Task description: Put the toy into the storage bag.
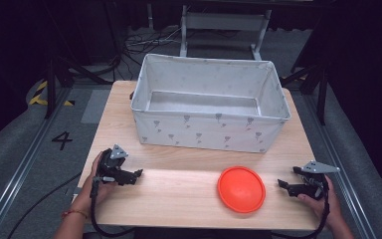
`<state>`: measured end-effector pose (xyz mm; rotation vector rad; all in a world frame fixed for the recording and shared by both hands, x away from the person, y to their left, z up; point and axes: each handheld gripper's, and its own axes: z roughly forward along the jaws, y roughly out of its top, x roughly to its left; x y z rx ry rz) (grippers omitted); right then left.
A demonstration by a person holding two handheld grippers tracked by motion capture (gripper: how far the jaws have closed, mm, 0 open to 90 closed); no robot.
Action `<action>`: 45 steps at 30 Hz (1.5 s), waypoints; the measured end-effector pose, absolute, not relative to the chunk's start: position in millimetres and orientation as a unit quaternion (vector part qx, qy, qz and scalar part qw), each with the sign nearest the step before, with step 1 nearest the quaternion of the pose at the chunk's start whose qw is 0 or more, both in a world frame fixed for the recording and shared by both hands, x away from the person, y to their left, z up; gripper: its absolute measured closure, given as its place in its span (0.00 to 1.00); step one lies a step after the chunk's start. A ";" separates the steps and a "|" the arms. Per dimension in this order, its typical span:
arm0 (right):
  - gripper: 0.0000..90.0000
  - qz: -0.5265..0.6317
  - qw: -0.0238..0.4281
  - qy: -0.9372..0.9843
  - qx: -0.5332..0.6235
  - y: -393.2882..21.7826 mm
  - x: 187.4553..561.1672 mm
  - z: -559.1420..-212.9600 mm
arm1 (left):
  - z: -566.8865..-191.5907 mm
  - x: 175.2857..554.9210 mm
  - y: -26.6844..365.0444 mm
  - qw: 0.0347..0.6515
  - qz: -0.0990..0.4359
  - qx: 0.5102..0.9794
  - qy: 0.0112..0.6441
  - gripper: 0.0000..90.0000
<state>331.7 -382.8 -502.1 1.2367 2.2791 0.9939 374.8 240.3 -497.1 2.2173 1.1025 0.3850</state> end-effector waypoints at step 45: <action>0.23 0.394 0.133 0.850 0.325 -304.9 317.9 -462.1 | -497.2 372.7 251.0 0.319 0.135 0.854 0.387 0.00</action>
